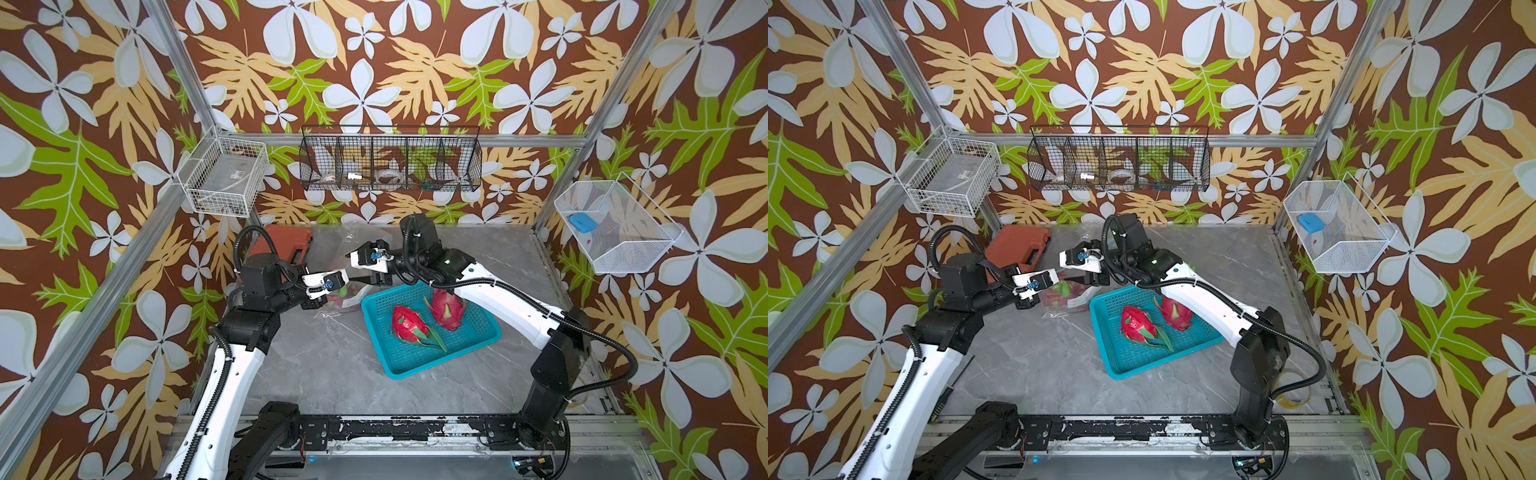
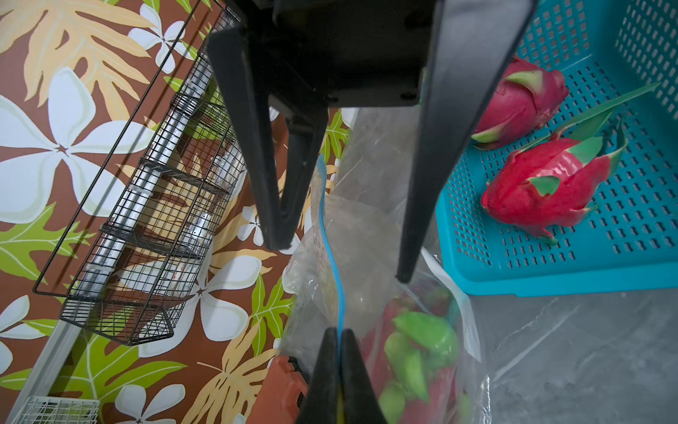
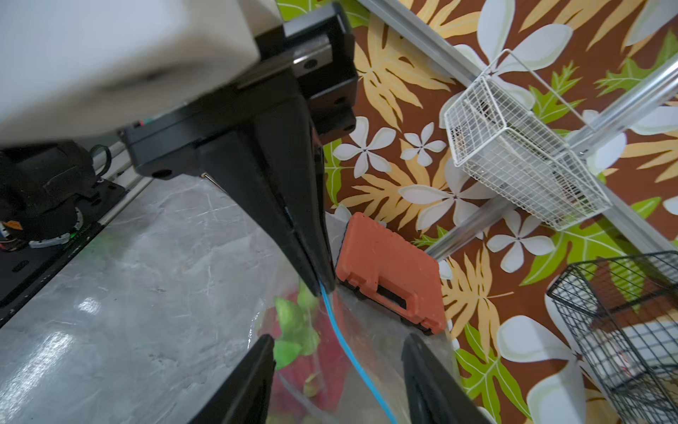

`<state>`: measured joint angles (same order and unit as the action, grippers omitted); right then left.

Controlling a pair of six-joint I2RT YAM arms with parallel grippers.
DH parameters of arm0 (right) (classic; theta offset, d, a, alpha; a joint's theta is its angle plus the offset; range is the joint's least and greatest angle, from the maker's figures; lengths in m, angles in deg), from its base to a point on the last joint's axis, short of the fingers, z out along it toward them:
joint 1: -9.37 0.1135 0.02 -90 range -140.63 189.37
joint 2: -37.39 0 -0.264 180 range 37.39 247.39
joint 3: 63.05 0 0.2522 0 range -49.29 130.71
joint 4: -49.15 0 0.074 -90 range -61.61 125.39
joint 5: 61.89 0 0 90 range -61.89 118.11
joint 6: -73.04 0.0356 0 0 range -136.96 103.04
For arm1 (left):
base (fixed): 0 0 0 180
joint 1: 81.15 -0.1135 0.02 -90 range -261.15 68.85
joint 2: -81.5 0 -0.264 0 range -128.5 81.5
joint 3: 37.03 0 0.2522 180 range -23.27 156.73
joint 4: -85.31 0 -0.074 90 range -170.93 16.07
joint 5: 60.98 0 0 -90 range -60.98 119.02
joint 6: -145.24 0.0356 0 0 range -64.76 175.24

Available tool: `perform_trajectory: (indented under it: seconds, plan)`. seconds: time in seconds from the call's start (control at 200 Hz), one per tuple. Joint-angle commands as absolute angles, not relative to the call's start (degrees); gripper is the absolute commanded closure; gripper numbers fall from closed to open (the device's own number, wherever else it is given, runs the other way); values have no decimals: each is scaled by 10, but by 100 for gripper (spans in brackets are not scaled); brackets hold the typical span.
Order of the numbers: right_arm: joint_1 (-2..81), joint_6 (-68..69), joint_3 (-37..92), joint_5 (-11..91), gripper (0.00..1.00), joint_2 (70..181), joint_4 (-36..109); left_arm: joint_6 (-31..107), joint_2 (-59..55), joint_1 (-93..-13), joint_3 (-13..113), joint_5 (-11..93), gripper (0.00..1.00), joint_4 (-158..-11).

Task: Open the zip-top bag and take out the dragon fruit
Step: Pick up the zipper food storage bag at the center of the board.

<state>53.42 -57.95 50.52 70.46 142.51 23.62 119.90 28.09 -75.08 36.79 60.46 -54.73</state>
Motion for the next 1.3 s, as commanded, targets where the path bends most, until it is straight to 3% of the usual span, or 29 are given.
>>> perform_trajectory:
  seconds: [0.0, 0.16, 0.205, 0.28, 0.345, 0.375, 0.485, 0.52, 0.56, 0.676, 0.831, 1.041, 1.291]
  plan:
    - [534, -596, 528, 735, 44, 1447, 200, 1213, 285, -753, 372, 603, 100, -534]
    - [534, -595, 590, 728, 52, 1498, 186, 1208, 290, -756, 371, 602, 100, -535]
    - [534, -596, 610, 729, 64, 1512, 176, 1206, 292, -758, 370, 602, 100, -537]
    - [534, -588, 631, 726, 99, 1528, 167, 1197, 296, -760, 363, 599, 100, -550]
    - [534, -577, 633, 723, 100, 1530, 171, 1180, 298, -761, 354, 589, 100, -569]
    - [534, -573, 629, 723, 100, 1526, 174, 1161, 299, -763, 350, 582, 89, -589]
    - [533, -525, 590, 712, 100, 1501, 231, 1088, 303, -817, 334, 620, 27, -636]
    - [532, -510, 581, 711, 100, 1494, 253, 1072, 304, -851, 329, 663, 14, -639]
    - [534, -492, 572, 710, 100, 1486, 271, 1066, 304, -893, 327, 718, 8, -630]
    - [535, -422, 560, 710, 100, 1479, 324, 1062, 292, -986, 326, 860, 8, -595]
    - [551, -359, 586, 685, 100, 1488, 347, 1078, 302, -997, 304, 940, 16, -571]
    - [572, -345, 654, 666, 100, 1514, 263, 1030, 327, -996, 286, 944, 31, -639]
    - [573, -343, 615, 648, 100, 1492, 247, 1053, 333, -996, 290, 916, 59, -622]
